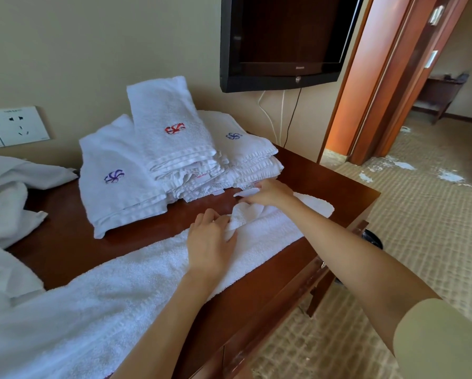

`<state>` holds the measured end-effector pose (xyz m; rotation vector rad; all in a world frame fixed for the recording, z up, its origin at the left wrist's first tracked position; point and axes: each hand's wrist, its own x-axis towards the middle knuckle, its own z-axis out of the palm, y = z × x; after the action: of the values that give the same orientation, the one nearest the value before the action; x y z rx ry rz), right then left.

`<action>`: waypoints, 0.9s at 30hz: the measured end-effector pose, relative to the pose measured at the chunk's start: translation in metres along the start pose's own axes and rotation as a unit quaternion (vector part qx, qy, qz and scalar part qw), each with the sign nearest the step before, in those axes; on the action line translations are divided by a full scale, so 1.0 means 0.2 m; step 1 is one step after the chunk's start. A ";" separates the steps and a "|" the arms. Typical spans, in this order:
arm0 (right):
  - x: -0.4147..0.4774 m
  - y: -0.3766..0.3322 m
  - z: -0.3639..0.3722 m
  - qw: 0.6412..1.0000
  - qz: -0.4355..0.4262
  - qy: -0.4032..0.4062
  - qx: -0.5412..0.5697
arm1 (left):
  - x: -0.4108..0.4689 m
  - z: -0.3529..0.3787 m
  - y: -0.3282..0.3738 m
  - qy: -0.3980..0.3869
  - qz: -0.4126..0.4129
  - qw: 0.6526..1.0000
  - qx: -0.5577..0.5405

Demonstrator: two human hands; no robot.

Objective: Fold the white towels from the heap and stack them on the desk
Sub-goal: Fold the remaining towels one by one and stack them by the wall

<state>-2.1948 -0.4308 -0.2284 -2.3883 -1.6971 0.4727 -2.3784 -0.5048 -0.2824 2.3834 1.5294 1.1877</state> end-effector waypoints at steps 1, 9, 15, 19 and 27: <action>0.01 -0.01 0.02 0.999 0.005 0.018 -0.038 | 0.00 -0.01 0.00 0.009 -0.001 1.000 0.003; 0.03 0.04 -0.03 0.772 0.096 0.039 0.628 | 0.07 -0.13 -0.02 0.032 -0.070 0.994 -0.083; -0.02 0.15 -0.19 0.568 0.073 0.048 0.818 | 0.07 -0.21 0.03 0.035 -0.046 0.992 -0.112; -0.05 0.29 -0.22 0.591 0.123 0.065 0.794 | 0.03 -0.21 0.06 -0.108 0.055 0.988 -0.091; -0.13 0.55 -0.10 0.721 0.215 0.117 0.649 | 0.00 -0.15 0.07 -0.202 0.117 0.972 -0.040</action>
<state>-2.0981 -0.4905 -0.2398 -1.5266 -0.2882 0.9421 -2.3875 -0.5216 -0.2543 2.5946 1.0830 0.7097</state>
